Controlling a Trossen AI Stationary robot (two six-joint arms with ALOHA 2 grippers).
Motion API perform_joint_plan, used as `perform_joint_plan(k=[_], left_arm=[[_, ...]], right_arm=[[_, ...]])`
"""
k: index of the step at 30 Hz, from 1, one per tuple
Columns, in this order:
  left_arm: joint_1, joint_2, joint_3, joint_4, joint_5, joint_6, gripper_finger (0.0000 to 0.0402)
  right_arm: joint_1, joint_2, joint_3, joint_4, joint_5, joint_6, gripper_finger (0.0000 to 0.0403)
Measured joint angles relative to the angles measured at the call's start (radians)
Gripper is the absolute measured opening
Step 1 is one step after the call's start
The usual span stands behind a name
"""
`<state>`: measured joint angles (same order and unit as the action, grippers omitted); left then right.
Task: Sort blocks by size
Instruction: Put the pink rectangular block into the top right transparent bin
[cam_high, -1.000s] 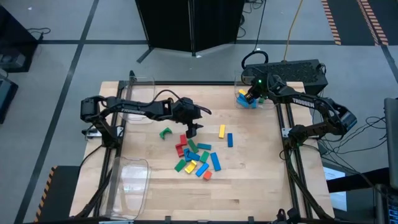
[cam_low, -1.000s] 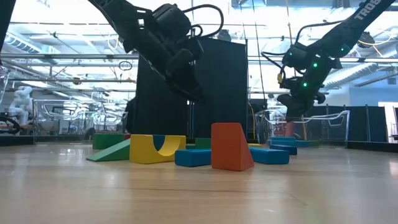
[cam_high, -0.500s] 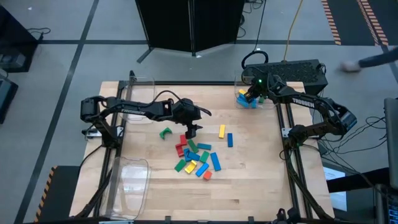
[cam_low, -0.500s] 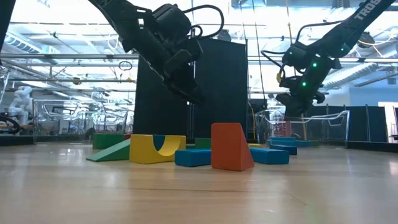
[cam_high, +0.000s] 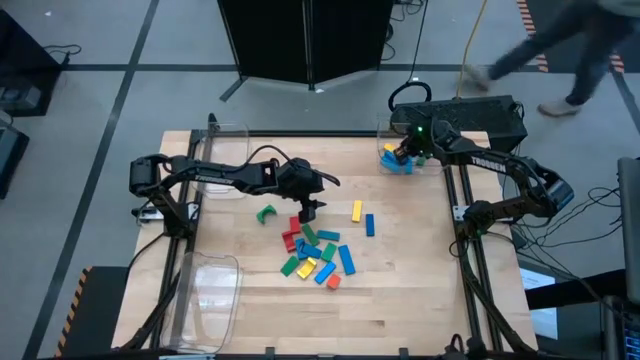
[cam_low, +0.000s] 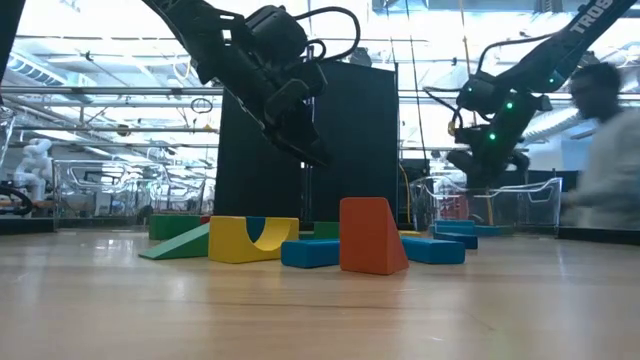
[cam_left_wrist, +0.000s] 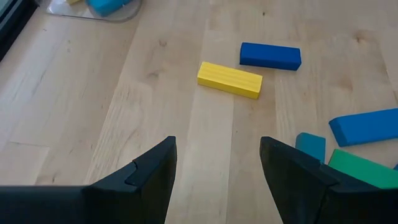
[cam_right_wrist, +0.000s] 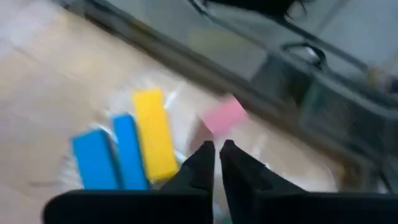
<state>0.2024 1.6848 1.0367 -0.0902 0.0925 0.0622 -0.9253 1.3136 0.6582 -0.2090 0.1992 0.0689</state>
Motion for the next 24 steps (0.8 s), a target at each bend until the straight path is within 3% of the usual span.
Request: perform_joint_plan(k=[7, 14, 20, 24], left_arm=[[0.000, 0.000, 0.000, 0.000, -0.003, 0.000, 0.0231], [0.000, 0.000, 0.000, 0.001, -0.041, 0.001, 0.0231], [0.000, 0.000, 0.000, 0.011, -0.043, 0.003, 0.0231], [0.000, 0.000, 0.000, -0.002, -0.044, -0.001, 0.0231]], right_arm=[[-0.017, 0.000, 0.000, -0.049, 0.056, 0.035, 0.0004], [-0.008, -0.002, 0.000, 0.096, -0.127, 0.031, 0.0003], [0.011, 0.060, 0.001, 0.146, 0.012, 0.017, 0.0002], [0.003, 0.071, 0.006, 0.088, 0.092, 0.048, 0.0001]])
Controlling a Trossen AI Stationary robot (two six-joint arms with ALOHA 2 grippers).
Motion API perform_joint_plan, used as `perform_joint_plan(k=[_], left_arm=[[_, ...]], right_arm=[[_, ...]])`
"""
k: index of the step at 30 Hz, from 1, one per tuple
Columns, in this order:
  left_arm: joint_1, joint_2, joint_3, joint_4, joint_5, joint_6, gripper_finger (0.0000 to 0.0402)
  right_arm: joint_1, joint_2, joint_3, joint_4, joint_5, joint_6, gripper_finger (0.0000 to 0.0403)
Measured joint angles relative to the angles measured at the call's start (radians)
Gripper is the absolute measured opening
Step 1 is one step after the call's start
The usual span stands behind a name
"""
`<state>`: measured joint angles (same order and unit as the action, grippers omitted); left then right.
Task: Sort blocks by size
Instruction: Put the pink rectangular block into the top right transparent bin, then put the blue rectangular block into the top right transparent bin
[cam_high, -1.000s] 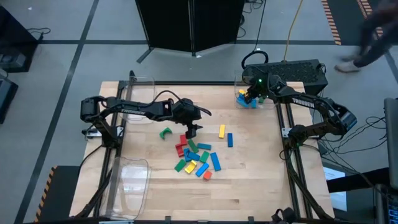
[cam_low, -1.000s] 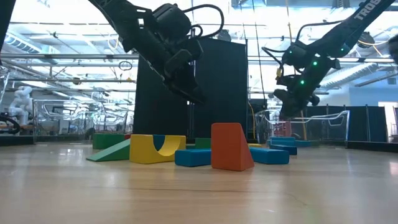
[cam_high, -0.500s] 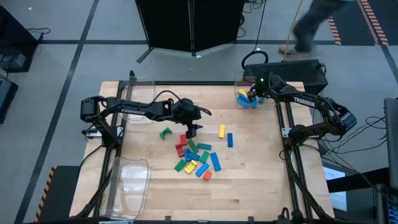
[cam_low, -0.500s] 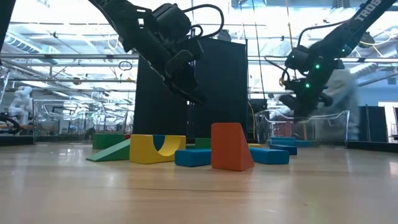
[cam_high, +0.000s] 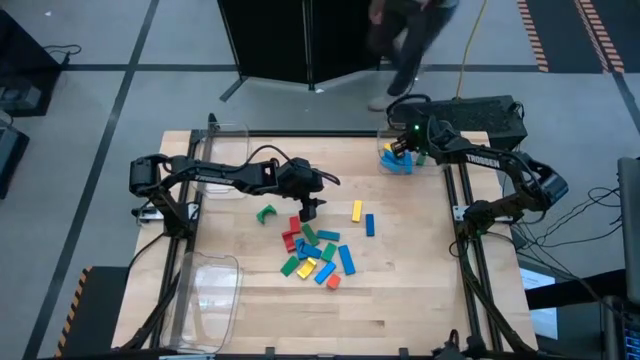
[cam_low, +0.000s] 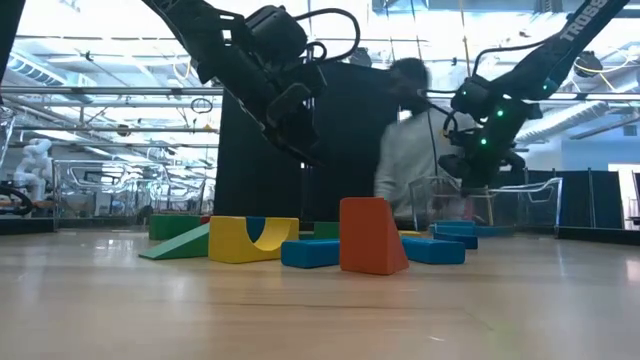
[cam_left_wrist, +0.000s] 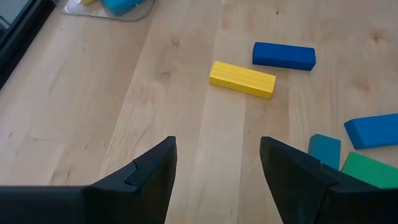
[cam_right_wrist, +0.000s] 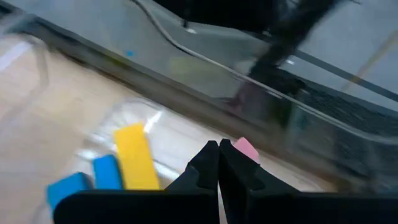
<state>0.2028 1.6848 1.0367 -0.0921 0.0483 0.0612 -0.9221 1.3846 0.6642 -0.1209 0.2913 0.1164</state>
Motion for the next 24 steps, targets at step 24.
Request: perform_joint_plan(k=[24], left_arm=[[-0.034, 0.006, 0.000, 0.006, 0.027, 0.103, 0.0231]], right_arm=[[0.147, -0.320, -0.007, -0.175, -0.137, 0.057, 0.0000]])
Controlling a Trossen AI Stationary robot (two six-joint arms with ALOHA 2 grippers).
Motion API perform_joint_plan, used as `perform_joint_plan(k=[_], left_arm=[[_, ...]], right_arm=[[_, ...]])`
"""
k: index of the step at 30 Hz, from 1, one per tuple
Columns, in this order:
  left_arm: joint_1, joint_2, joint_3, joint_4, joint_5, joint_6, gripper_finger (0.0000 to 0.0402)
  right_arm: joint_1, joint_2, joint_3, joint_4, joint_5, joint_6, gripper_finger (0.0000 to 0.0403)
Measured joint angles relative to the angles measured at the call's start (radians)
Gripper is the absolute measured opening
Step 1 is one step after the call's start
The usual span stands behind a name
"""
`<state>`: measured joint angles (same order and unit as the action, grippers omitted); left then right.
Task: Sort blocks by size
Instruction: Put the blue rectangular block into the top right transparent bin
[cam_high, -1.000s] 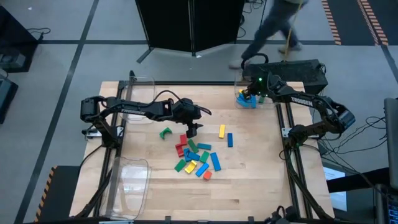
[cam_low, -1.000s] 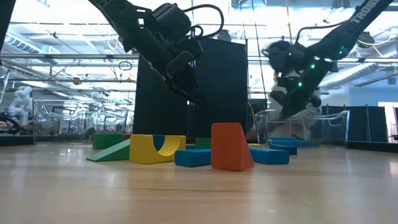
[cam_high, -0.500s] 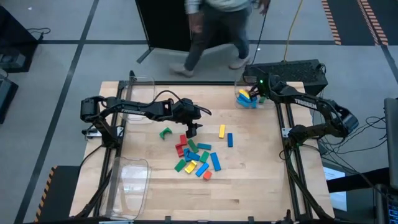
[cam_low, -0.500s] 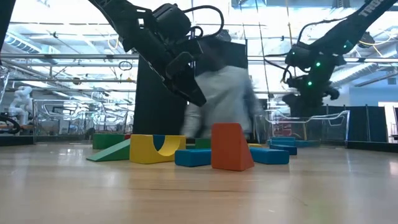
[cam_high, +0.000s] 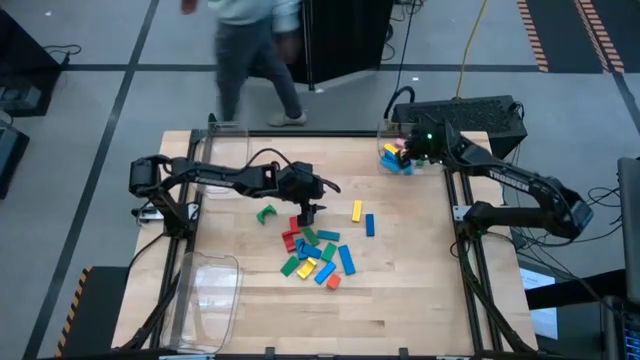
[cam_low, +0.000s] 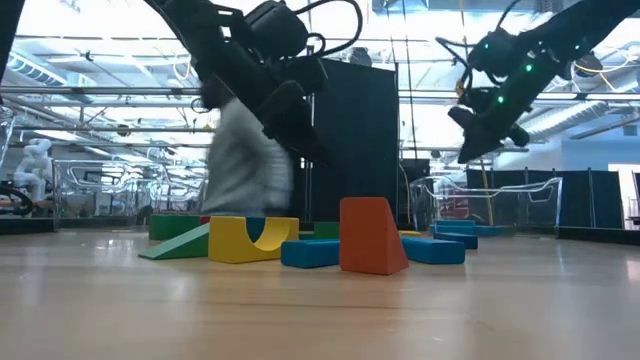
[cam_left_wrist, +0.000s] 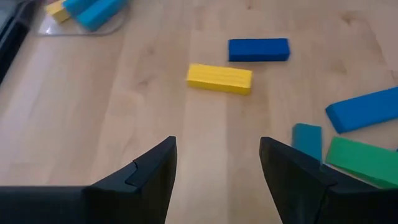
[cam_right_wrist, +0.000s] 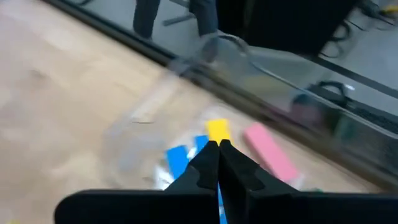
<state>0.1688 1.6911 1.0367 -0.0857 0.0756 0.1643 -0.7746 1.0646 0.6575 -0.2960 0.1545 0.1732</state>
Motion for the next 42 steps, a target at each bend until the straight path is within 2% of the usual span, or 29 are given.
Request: perform_joint_plan(k=[5, 13, 19, 23, 26, 33, 42], left_arm=[[-0.045, 0.052, 0.000, 0.010, 0.002, 0.008, 0.0231], [-0.126, 0.097, 0.000, 0.016, -0.008, 0.007, 0.0231], [-0.195, 0.097, 0.000, 0.027, -0.080, 0.002, 0.0231], [-0.222, 0.110, 0.000, 0.051, -0.138, 0.002, 0.0231], [-0.224, 0.141, 0.000, 0.072, -0.143, 0.002, 0.0231], [-0.211, 0.228, 0.000, 0.080, -0.144, -0.001, 0.0231], [-0.176, 0.256, 0.002, 0.086, -0.098, -0.029, 0.0231]], right_arm=[[0.105, -0.018, 0.000, 0.010, -0.001, 0.023, 0.0000], [0.254, -0.025, 0.000, 0.122, 0.004, 0.025, 0.0000], [0.337, -0.021, -0.041, 0.234, 0.034, 0.024, 0.0000], [0.372, -0.021, -0.055, 0.303, 0.032, 0.025, 0.0000], [0.395, -0.021, -0.056, 0.337, 0.029, 0.024, 0.0000], [0.442, -0.021, -0.056, 0.341, 0.024, 0.025, 0.0013], [0.456, -0.021, -0.056, 0.332, 0.022, 0.022, 0.0019]])
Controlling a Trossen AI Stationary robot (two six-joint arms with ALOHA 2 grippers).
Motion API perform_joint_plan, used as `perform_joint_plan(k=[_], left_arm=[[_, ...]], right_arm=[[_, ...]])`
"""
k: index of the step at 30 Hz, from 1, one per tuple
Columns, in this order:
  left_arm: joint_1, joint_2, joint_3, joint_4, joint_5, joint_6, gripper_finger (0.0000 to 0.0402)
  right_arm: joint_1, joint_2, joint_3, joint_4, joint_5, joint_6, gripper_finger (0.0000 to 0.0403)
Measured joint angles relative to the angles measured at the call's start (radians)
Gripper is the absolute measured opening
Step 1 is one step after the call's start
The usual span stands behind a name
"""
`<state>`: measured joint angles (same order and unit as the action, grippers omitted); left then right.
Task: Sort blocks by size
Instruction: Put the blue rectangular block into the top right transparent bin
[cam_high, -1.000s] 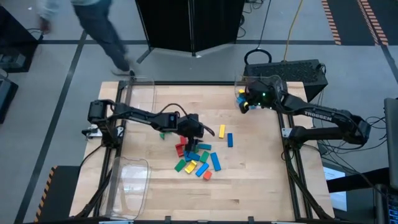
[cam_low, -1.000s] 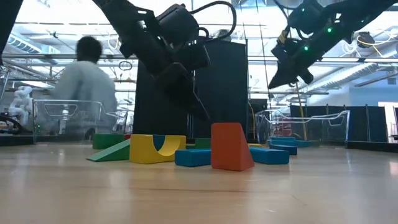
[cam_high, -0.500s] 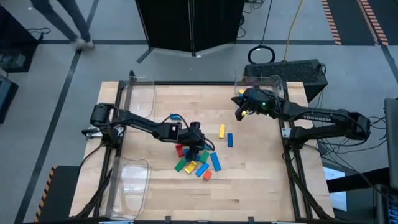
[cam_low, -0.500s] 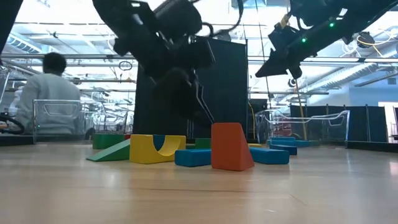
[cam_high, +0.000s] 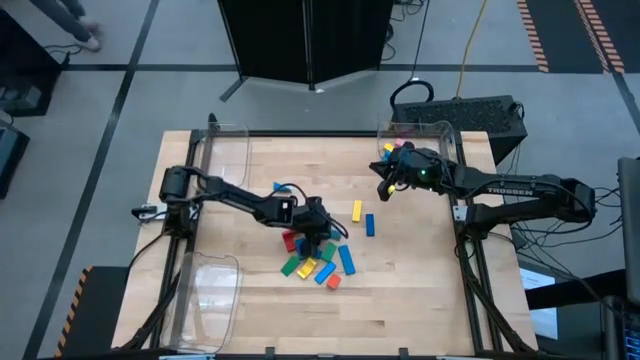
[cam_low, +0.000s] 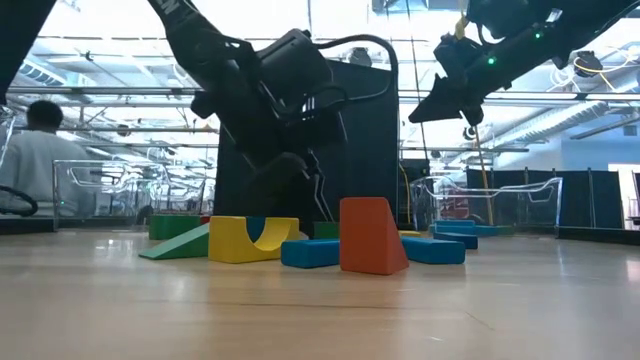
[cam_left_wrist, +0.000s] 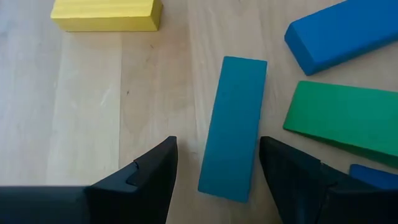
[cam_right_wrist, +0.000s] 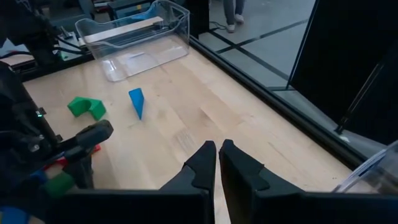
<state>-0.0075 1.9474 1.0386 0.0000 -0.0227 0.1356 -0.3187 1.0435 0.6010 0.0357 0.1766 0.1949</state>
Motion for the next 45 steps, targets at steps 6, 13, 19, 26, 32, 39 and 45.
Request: perform_joint_plan(k=[6, 13, 19, 26, 32, 39, 45], left_arm=[[0.009, 0.001, 0.000, -0.002, 0.031, -0.003, 0.0204], [0.009, 0.002, 0.000, -0.006, 0.041, -0.007, 0.0114], [0.016, 0.000, -0.001, -0.006, 0.047, -0.020, 0.0092], [0.036, 0.001, -0.001, -0.006, 0.110, -0.025, 0.0107], [0.065, -0.009, -0.003, -0.016, 0.163, -0.025, 0.0108], [0.096, -0.063, -0.005, -0.003, 0.233, -0.025, 0.0109], [0.125, -0.083, -0.004, 0.106, 0.443, -0.054, 0.0109]], right_arm=[[0.000, 0.000, 0.000, -0.001, 0.001, -0.013, 0.0020], [0.000, 0.000, 0.000, -0.050, 0.001, -0.076, 0.0020], [0.000, 0.005, 0.000, -0.112, 0.001, -0.076, 0.0020], [0.021, 0.048, 0.000, -0.128, 0.002, -0.087, 0.0020], [0.110, 0.051, 0.000, -0.178, 0.002, -0.137, 0.0020], [0.258, 0.051, -0.015, -0.158, 0.008, -0.182, 0.0020], [0.374, 0.051, -0.046, -0.098, 0.024, -0.268, 0.0020]])
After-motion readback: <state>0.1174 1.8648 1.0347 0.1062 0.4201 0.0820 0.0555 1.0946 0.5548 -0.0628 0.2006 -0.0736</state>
